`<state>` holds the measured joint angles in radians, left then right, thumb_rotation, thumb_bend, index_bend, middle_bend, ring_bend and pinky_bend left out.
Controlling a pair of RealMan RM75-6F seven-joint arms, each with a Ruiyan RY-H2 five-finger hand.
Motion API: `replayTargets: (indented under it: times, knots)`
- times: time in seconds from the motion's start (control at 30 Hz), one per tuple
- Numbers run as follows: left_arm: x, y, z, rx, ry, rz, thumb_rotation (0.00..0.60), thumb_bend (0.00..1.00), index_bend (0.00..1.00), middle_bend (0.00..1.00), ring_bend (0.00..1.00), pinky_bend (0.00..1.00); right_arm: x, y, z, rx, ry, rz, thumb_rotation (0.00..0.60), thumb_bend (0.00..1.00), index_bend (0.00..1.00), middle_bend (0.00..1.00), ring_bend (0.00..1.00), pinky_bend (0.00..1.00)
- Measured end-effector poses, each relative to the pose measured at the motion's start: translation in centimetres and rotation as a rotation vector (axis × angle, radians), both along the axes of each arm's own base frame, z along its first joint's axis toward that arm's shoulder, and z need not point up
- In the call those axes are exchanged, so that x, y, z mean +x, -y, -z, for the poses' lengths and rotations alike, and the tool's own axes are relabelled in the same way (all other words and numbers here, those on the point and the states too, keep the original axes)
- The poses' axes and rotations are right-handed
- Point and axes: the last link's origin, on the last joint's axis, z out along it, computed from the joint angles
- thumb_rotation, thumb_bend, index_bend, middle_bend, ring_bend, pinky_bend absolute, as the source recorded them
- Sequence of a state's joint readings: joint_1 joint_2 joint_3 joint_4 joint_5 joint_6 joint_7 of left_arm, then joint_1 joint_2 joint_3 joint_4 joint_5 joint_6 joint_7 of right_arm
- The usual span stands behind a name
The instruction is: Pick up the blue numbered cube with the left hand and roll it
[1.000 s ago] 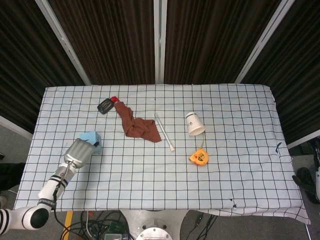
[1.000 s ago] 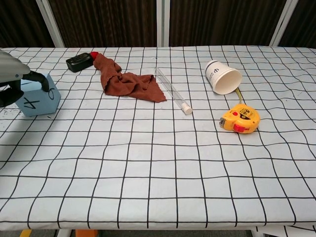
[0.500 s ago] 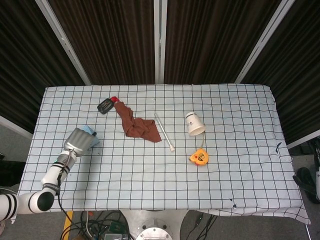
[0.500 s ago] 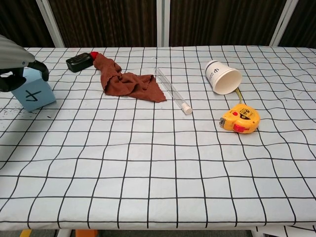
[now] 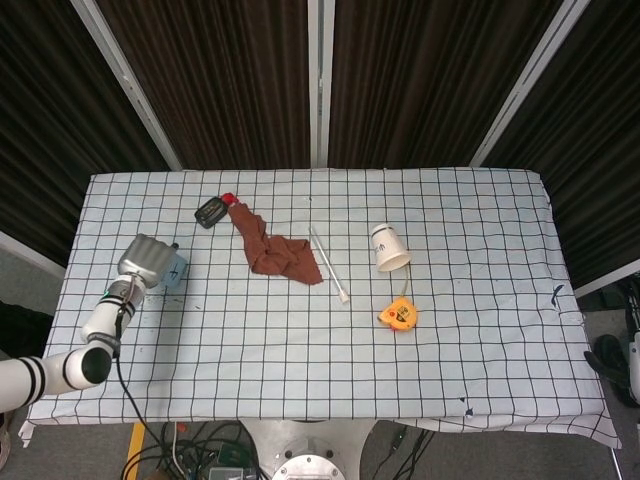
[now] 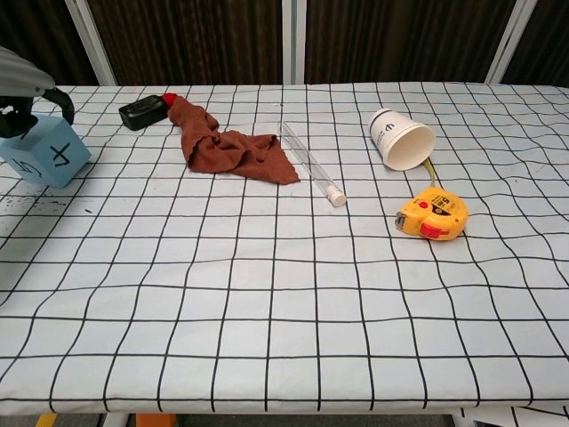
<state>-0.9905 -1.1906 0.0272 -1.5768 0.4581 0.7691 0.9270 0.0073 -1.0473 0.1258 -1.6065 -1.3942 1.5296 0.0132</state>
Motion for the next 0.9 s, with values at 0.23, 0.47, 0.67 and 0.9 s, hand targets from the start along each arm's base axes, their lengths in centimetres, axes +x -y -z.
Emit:
replayTargets:
  times: [0.23, 0.47, 0.67, 0.9]
  knots:
    - [-1.3, -1.6, -0.6, 0.009, -0.014, -0.056, 0.600, 0.66, 0.21, 0.82, 0.88, 0.86, 0.1, 0.0, 0.1, 0.003, -0.008, 0.006, 0.600, 0.06, 0.00, 0.00, 0.00, 0.00]
    - [-2.3, -2.4, -1.5, 0.024, -0.013, -0.106, 0.600, 0.66, 0.21, 0.82, 0.88, 0.86, 0.4, 0.1, 0.2, 0.003, -0.014, 0.007, 0.600, 0.06, 0.00, 0.00, 0.00, 0.00]
    - [-3.0, -2.7, -3.0, 0.054, -0.022, -0.124, 0.600, 0.67, 0.18, 0.82, 0.88, 0.86, 0.4, 0.1, 0.4, 0.009, -0.016, 0.008, 0.600, 0.06, 0.00, 0.00, 0.00, 0.00]
    - [-4.6, -2.3, -4.1, 0.066, -0.050, -0.172, 0.600, 0.67, 0.19, 0.83, 0.88, 0.86, 0.5, 0.1, 0.2, 0.001, -0.017, 0.005, 0.600, 0.06, 0.00, 0.00, 0.00, 0.00]
